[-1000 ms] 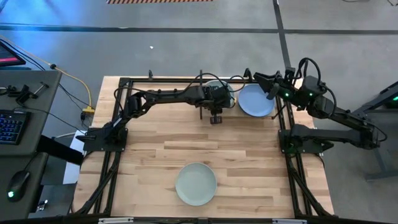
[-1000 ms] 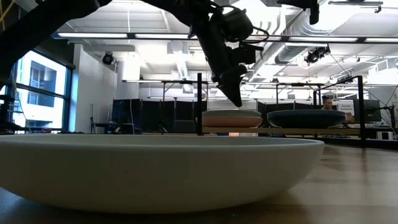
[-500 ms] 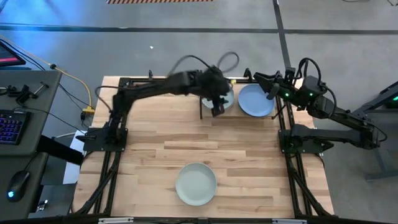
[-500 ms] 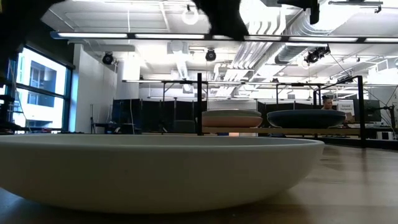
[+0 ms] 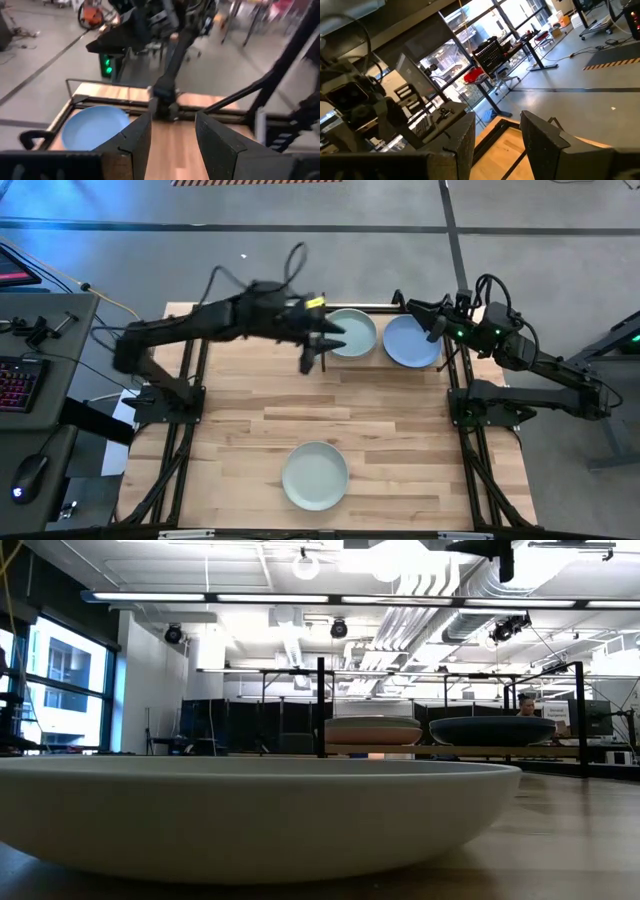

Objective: Place and stack plates onto a shelf
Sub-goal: Stack the gray plate on top of the blue plate on the shelf

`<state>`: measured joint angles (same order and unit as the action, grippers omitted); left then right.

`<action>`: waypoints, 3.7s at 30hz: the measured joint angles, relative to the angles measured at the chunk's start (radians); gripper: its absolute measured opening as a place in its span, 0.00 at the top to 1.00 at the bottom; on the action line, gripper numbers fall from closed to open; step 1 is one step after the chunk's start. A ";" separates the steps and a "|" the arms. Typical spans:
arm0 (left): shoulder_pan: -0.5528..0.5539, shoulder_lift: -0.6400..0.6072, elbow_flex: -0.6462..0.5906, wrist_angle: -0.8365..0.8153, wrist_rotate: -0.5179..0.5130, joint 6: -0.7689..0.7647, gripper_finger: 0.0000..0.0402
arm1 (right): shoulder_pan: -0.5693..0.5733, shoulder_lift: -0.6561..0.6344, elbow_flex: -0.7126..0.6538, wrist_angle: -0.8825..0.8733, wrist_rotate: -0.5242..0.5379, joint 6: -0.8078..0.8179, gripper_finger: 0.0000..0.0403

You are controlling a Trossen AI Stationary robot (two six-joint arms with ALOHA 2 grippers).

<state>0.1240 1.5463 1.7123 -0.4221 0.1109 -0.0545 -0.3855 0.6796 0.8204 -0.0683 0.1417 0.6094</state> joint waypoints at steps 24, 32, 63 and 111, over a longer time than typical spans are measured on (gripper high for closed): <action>-0.056 -0.732 -0.921 0.631 -0.173 -0.253 0.65 | 0.000 0.000 0.000 0.003 -0.074 -0.015 0.65; -0.062 -0.745 -0.935 0.634 -0.172 -0.258 0.65 | 0.000 0.000 0.000 0.005 -0.074 -0.016 0.65; -0.061 -0.744 -0.935 0.630 -0.171 -0.282 0.65 | 0.659 0.815 0.038 0.024 -0.283 0.622 0.65; -0.061 -0.744 -0.935 0.634 -0.144 -0.311 0.65 | 0.694 1.260 0.409 -0.350 -0.229 0.458 0.99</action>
<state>0.0631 0.8021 0.7776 0.2123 -0.0334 -0.3656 0.3084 1.9399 1.2289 -0.4186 -0.0875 1.0673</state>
